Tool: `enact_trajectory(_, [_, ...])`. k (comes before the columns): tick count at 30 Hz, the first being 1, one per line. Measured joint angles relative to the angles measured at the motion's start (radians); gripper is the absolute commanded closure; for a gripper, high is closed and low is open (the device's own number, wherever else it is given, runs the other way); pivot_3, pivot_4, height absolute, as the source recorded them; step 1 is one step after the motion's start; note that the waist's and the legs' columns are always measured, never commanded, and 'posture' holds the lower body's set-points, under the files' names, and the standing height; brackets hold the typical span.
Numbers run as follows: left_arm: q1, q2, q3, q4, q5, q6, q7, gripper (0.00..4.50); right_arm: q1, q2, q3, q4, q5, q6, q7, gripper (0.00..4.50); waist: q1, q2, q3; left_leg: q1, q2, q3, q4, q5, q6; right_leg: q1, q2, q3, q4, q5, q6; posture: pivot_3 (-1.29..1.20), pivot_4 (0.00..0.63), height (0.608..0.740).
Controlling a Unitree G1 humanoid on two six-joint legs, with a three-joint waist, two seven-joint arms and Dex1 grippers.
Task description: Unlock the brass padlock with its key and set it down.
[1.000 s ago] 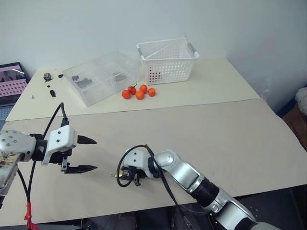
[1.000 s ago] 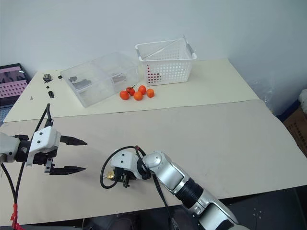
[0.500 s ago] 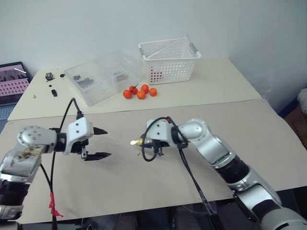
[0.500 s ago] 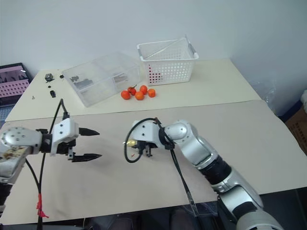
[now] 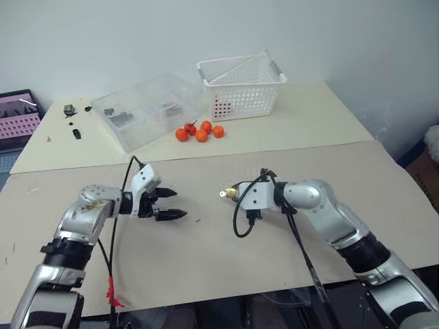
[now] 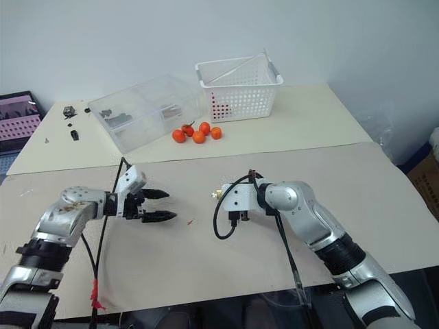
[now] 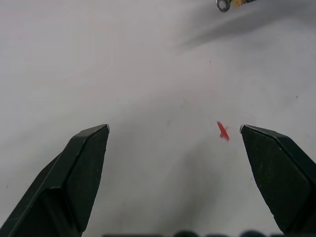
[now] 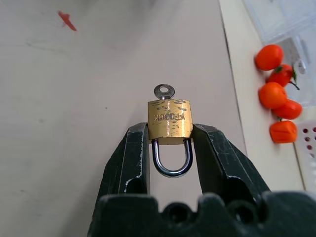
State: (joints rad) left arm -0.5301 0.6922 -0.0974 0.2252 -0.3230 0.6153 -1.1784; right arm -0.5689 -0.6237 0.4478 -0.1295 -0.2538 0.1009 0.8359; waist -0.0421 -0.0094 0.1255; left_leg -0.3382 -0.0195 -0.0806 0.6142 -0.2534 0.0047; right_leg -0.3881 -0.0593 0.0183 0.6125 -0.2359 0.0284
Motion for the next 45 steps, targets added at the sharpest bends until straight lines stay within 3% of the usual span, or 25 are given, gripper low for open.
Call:
enact_trajectory(6, [0.084, 0.078, -0.072, -0.044, -0.018, 0.055, -0.143, 0.0, 0.003, -0.005, -0.049, -0.02, 0.001, -0.024, -0.011, 3.59, -0.009, 0.001, 0.0, 0.001, 0.001, 0.001, -0.001, -0.003, 0.005, -0.001, 0.001, 0.003, 0.0, 0.0, 0.0, 0.0, 0.15, 0.74])
enact_trajectory(14, [0.0, 0.078, -0.053, -0.055, -0.192, 0.375, -0.199, 0.0, 0.009, 0.088, -0.067, -0.107, 0.051, 0.053, -0.001, 3.59, 0.015, 0.001, 0.0, 0.001, 0.0, 0.001, 0.002, -0.003, 0.005, 0.001, 0.0, 0.0, 0.0, 0.0, -0.001, 0.0, 0.15, 0.74])
enact_trajectory(21, [-0.136, 0.08, 0.101, -0.019, -0.391, 0.657, -0.196, 0.0, 0.078, 0.097, -0.069, -0.117, 0.079, 0.055, 0.0, 3.59, 0.007, 0.001, 0.0, 0.001, 0.0, 0.001, 0.002, -0.003, 0.005, 0.0, 0.0, 0.001, 0.0, 0.0, -0.001, 0.0, 0.15, 0.74])
enact_trajectory(30, [-0.053, 0.059, 0.113, -0.123, -0.448, 0.734, -0.091, 0.0, 0.066, 0.127, -0.086, -0.15, 0.139, 0.098, 0.009, 3.59, -0.001, 0.001, -0.001, 0.002, 0.001, -0.001, 0.002, -0.003, 0.005, 0.0, 0.0, 0.003, 0.001, 0.0, -0.001, 0.0, 0.15, 0.74])
enact_trajectory(39, [-0.113, 0.01, 0.097, -0.05, -0.445, 0.678, -0.062, 0.0, 0.077, 0.118, -0.149, -0.263, 0.257, 0.271, 0.016, 3.59, 0.015, 0.001, -0.001, 0.001, -0.001, 0.0, 0.002, -0.003, 0.005, 0.0, -0.001, 0.003, -0.001, 0.001, -0.002, 0.0, 0.15, 0.74])
enact_trajectory(42, [-0.146, 0.006, 0.097, -0.015, -0.445, 0.667, -0.061, 0.74, 0.087, 0.096, -0.155, -0.272, 0.267, 0.284, 0.015, 3.59, 0.017, 0.001, -0.001, 0.001, -0.001, 0.001, 0.002, -0.003, 0.005, 0.0, -0.001, 0.003, -0.001, 0.001, -0.002, 0.0, 0.15, 0.74])
enact_trajectory(45, [-0.165, -0.003, 0.097, 0.006, -0.445, 0.66, -0.061, 1.79, 0.099, 0.083, -0.161, -0.276, 0.271, 0.294, 0.011, 3.59, 0.015, 0.001, -0.001, 0.001, 0.0, 0.001, 0.002, -0.003, 0.005, 0.0, 0.0, 0.003, -0.001, 0.001, -0.002, 0.0, 0.15, 0.74])
